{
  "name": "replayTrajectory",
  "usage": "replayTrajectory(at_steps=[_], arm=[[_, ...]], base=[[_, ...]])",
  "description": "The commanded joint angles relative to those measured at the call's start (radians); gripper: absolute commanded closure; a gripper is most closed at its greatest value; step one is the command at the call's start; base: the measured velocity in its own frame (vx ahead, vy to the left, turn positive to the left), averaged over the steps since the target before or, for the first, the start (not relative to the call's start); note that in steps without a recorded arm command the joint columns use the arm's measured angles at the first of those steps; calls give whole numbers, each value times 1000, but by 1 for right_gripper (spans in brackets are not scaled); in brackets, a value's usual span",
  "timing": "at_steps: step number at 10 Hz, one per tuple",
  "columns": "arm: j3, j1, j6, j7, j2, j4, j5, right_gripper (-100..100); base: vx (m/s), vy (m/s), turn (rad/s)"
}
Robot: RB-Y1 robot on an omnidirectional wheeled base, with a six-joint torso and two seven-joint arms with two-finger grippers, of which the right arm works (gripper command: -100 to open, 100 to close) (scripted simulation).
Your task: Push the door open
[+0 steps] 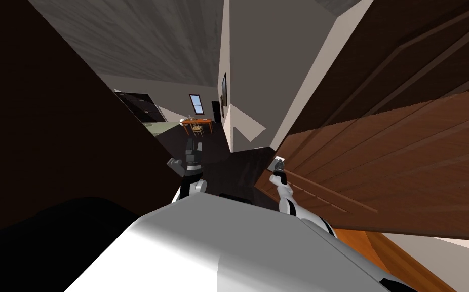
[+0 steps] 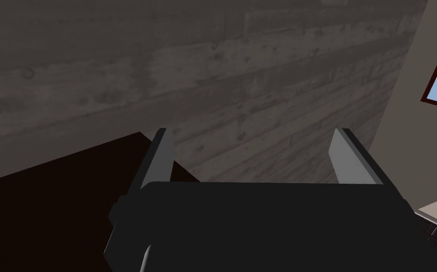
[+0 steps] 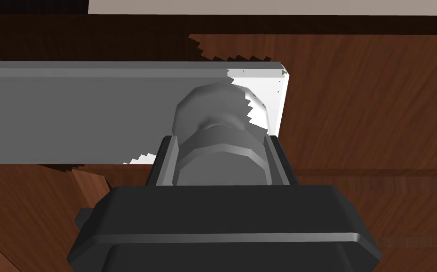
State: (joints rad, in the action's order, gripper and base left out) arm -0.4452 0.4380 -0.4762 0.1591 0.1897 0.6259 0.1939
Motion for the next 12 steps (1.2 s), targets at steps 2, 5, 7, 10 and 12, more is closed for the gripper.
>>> replayTrajectory(at_steps=[2,5,7,10,12], arm=[[-29,4,-10,10,20,-11,11,100],[-64,-2,-12,24,34,-13,24,100],[-78,-4,-13,30,39,-14,29,100],[-98,-7,-19,38,49,-24,36,100],[-114,-9,-21,46,54,-25,41,100]], base=[[218,39,-56],[213,68,-60],[137,11,-29],[121,25,-37],[199,15,-49]])
